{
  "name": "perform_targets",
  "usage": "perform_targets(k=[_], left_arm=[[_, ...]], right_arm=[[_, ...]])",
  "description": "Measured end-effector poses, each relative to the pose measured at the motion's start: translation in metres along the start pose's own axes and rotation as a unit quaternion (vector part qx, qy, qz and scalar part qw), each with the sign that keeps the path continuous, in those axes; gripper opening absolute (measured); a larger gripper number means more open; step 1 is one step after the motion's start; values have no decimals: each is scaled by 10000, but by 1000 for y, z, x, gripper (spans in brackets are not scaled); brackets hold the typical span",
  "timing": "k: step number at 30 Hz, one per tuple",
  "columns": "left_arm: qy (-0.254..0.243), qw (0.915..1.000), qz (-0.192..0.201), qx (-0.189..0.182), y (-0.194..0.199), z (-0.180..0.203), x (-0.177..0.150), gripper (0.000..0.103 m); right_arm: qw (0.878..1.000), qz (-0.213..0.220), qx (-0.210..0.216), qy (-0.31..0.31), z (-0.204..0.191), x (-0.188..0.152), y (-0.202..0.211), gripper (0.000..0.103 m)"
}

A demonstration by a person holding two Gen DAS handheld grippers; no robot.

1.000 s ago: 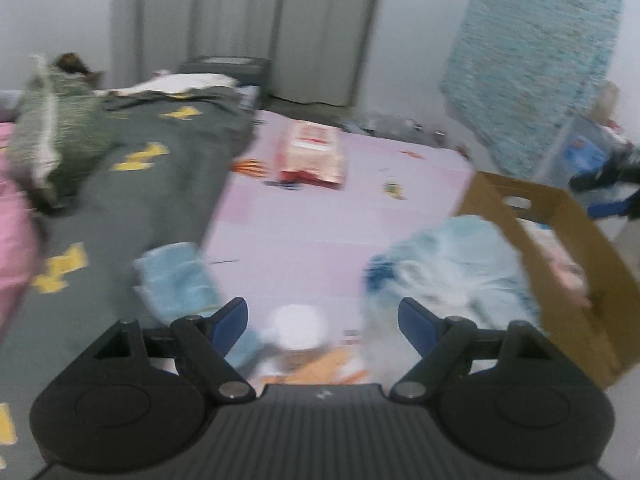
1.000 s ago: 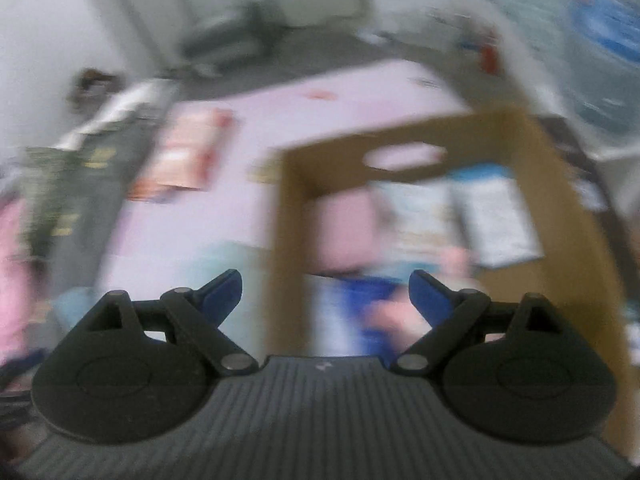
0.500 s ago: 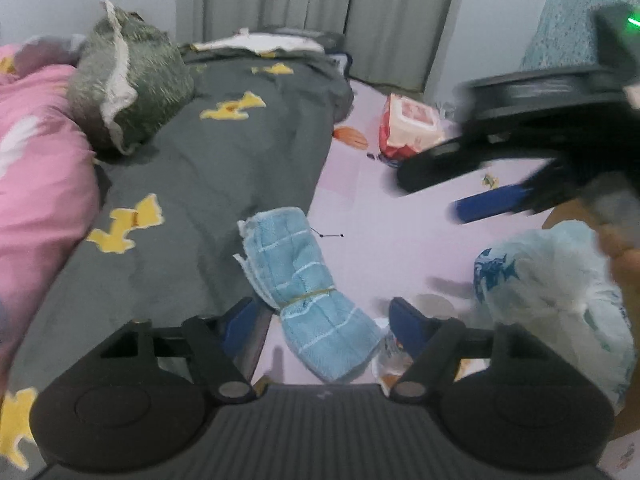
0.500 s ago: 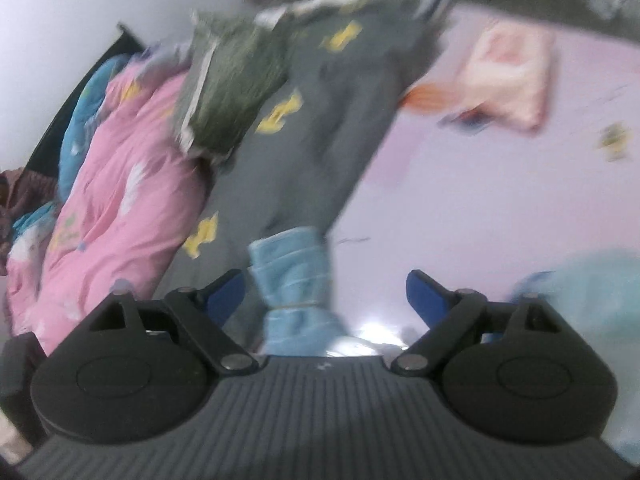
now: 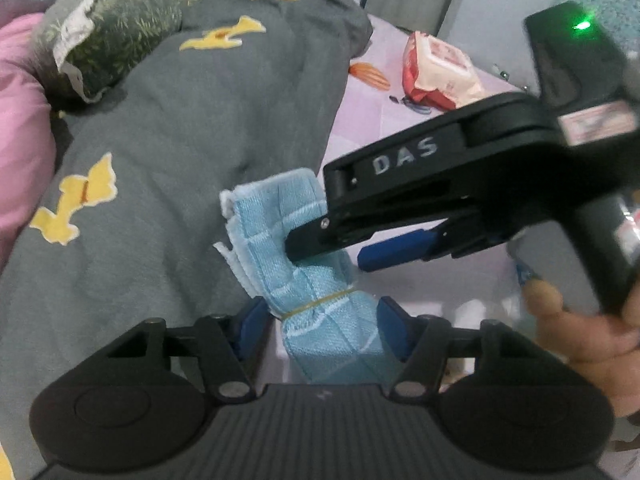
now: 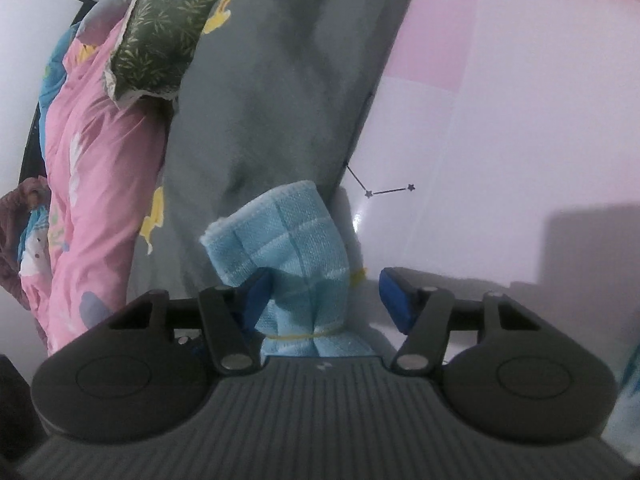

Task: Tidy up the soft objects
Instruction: 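Close the right tool on the light blue towel bundle and lift it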

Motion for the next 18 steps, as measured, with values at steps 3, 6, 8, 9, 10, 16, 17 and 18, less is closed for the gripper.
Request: perform_targets(k=[3, 6, 8, 9, 10, 16, 17, 18], left_arm=[[82, 9999, -39, -80, -3, -1, 2, 60], [182, 9997, -20, -170, -3, -3, 5, 56], [187, 9996, 15, -205, 2, -2, 7, 55], [159, 9997, 52, -197, 5, 0, 7, 54], [103, 9997, 121, -185, 10, 2, 8, 54], [-152, 9982, 558, -178, 49, 19, 16, 54], [-211, 9976, 642, -172, 57, 23, 18, 54], [-274, 9969, 721, -166, 64, 28, 19, 54]], right_arm=[[9999, -47, 128, 37, -1, 0, 1, 50], [9997, -56, 235, 26, -2, -3, -1, 39], [9997, -6, 240, 33, -5, -4, 3, 34], [9997, 30, 255, 46, -7, -4, 6, 33], [9996, 73, 265, 68, -8, -5, 10, 32], [9977, 421, 507, 148, -20, -7, 45, 30], [9970, 508, 570, 154, -22, -8, 54, 30], [9961, 601, 632, 161, -23, -9, 64, 30]])
Point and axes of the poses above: each gripper's, at about its wrist camera, not at the fingertips, and y roughly against the way its jaws point, z to its right, x to its top, the point moved 1 cm from there along -y, roughly the way its jaws point, and after that the axes turned 3 degrees about -x, right-handed, at the moved point
